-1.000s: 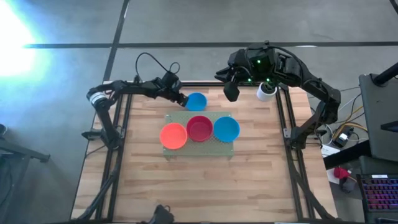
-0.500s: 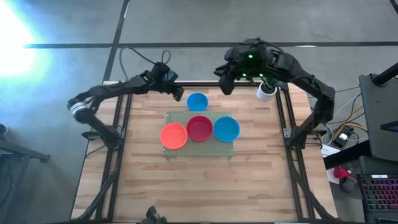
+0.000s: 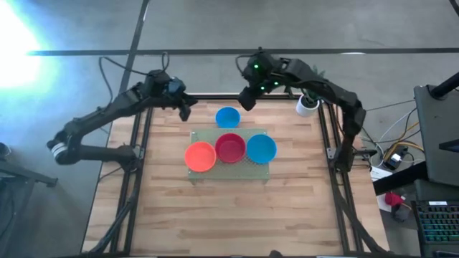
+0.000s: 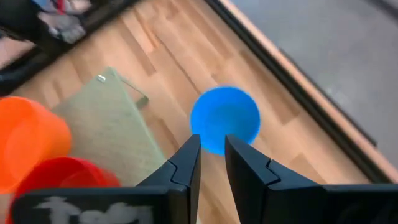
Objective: Pick & Place Mini bowls
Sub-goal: Stack the blue bowl on top of the other blue bowls on the shelf
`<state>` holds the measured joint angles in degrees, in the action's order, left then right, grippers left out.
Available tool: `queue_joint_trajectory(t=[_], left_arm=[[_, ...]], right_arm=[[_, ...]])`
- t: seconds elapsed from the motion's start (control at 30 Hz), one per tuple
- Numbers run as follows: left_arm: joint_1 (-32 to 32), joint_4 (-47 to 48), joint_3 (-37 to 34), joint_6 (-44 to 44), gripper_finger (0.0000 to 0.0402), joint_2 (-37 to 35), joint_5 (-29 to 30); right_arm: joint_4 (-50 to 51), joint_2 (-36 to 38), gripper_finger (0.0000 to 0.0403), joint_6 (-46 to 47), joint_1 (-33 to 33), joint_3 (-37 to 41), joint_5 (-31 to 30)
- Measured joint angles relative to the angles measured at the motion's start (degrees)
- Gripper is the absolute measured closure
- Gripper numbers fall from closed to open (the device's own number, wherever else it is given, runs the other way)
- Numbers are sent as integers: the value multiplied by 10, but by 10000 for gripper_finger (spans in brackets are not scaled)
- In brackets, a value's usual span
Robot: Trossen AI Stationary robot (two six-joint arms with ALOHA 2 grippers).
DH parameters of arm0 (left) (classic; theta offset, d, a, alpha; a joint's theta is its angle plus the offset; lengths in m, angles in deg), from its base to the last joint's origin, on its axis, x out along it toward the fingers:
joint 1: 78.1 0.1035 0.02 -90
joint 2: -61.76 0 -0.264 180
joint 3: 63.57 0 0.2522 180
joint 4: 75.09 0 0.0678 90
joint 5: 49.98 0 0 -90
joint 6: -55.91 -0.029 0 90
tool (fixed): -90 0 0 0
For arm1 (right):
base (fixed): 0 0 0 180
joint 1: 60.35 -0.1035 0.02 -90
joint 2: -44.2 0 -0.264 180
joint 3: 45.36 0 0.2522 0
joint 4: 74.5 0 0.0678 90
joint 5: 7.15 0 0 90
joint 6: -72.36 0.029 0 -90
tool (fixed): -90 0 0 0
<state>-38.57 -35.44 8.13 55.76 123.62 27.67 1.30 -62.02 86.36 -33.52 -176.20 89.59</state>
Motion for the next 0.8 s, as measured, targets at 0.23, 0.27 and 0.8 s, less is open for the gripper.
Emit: queue_joint_trajectory(t=[0.23, 0.27, 0.8], left_arm=[[0, 39, 0, -4, 335, -49, 17], [0, 42, -1, -4, 335, -53, 21], [1, 42, -1, -4, 335, -60, 31]], right_arm=[[22, -64, 335, 11, 24, 0, 34], [21, -76, 335, 11, 26, 0, 37], [14, -210, 307, 37, 38, 0, 38]])
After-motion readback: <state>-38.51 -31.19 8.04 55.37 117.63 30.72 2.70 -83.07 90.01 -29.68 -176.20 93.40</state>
